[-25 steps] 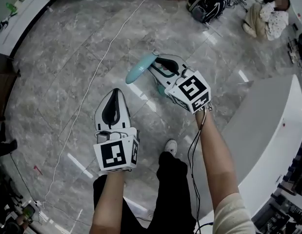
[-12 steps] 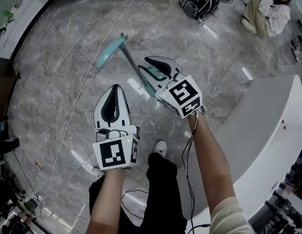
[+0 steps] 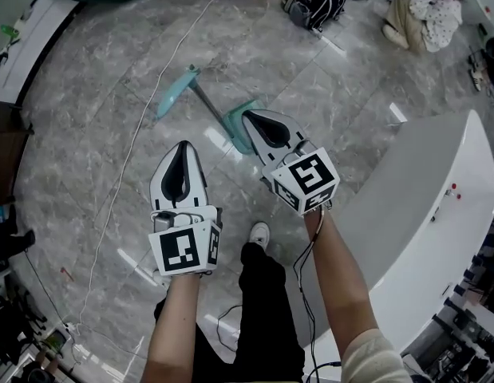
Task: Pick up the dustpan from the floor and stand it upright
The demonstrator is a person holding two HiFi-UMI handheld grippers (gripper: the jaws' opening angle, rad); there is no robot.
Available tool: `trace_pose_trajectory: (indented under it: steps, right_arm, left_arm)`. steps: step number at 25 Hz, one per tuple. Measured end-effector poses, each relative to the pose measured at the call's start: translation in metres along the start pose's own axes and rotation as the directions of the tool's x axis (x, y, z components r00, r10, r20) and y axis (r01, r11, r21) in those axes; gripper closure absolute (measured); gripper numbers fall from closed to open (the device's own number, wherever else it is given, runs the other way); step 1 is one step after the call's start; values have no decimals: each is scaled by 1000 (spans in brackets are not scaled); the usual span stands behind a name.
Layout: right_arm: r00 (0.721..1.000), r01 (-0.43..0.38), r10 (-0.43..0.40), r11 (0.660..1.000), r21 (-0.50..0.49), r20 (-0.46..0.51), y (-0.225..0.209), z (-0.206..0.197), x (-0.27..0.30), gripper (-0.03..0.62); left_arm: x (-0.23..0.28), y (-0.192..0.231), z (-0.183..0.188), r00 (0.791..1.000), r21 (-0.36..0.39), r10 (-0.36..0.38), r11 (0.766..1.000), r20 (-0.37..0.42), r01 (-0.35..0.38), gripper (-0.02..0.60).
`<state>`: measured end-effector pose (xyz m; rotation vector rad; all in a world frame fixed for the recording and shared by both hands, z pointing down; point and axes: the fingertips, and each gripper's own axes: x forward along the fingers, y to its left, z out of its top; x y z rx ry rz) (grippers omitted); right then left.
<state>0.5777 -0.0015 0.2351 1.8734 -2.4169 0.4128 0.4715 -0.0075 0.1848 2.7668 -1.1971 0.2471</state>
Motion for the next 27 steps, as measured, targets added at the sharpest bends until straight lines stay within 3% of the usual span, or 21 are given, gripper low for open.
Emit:
trace_pose_trajectory:
  steps: [5, 11, 16, 21, 23, 27]
  right_arm:
    - [994, 108, -108, 993, -40, 15, 62, 62, -33, 577]
    - [981, 194, -192, 978, -75, 38, 171, 172, -45, 577]
    - [922, 382, -380, 924, -22, 77, 261, 235, -71, 577]
    - [849, 511, -507, 860, 12, 152, 342, 283, -103, 577]
    - [839, 527, -520, 850, -2, 160, 366, 297, -108, 577]
    - [854, 516, -505, 854, -69, 127, 405, 325, -111, 577]
  left_arm:
    - [-47, 17, 58, 998, 29, -57, 998, 22, 56, 572]
    - [-123, 79, 158, 988, 36, -146, 989, 51, 145, 572]
    - [-200, 129, 221, 951, 82, -307, 949, 32, 304, 572]
    - [-275, 179, 265, 919, 131, -392, 914, 48, 383, 572]
    - [-296, 189, 277, 912, 149, -406, 907, 59, 394, 572]
    - [-331, 201, 295, 917, 110, -388, 919, 95, 377, 572]
